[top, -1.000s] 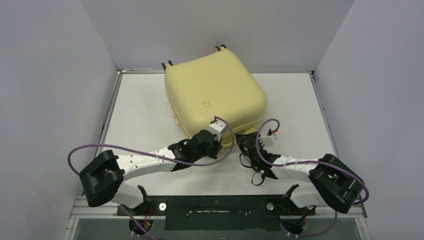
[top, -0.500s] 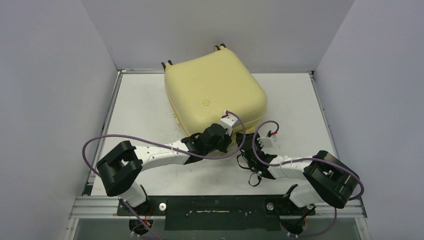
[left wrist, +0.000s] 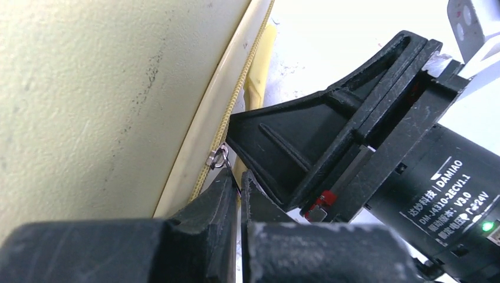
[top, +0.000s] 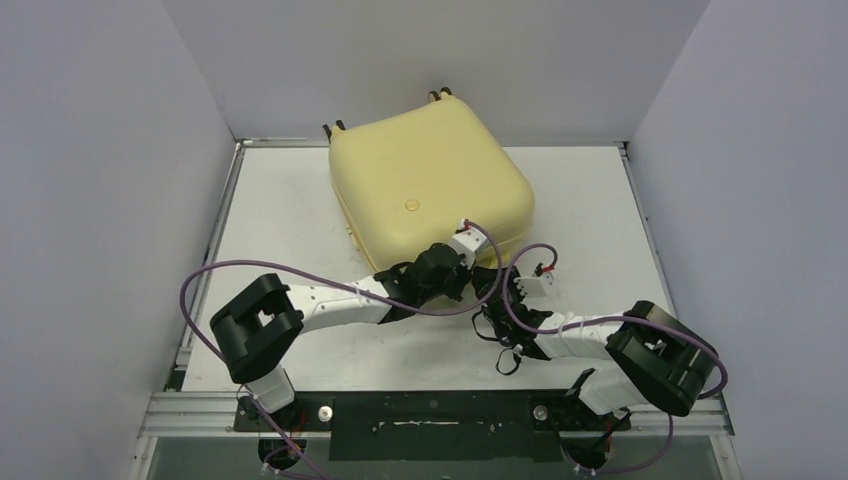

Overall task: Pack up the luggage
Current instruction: Zip the luggage at the center of the board.

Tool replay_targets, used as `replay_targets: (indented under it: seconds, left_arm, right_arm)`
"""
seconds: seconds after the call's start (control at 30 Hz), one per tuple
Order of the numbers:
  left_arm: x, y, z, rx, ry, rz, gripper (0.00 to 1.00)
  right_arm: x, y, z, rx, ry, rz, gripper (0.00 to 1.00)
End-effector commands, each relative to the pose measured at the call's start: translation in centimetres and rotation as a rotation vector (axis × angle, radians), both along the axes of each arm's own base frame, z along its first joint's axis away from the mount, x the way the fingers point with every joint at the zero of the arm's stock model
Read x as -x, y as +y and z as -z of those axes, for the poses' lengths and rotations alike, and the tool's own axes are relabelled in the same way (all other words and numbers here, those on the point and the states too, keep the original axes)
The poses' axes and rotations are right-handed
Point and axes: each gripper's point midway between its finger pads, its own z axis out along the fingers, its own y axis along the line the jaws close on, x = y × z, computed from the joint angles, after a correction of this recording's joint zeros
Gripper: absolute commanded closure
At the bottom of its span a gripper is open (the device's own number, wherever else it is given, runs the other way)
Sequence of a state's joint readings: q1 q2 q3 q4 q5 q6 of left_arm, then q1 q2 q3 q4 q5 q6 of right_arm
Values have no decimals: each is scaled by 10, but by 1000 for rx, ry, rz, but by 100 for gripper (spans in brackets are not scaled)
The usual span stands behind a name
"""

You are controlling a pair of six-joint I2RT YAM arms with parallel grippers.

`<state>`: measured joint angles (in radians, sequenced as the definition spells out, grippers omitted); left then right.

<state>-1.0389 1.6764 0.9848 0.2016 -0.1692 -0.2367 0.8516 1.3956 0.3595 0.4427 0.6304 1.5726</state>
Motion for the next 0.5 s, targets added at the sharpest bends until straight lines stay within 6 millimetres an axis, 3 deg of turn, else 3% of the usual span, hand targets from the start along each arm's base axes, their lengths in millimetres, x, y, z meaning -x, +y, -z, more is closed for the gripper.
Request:
replay_targets:
  seconds: [0.0,0.13,0.2,0.47]
  left_arm:
    - [78,-81,-58,302,67,413,100]
    - [78,-58,-61,294,41,361,64]
    - [76,-44,-64,276,21,326,53]
    - [83,14,-94,285,-25,220,24]
  right_arm:
    - [90,71,40,-3,257,-498,100]
    - [89,56,31,60,232,-480,100]
    - [89,45,27,89,230,-468,99]
    - [88,-2,-5,236,175,-429,59]
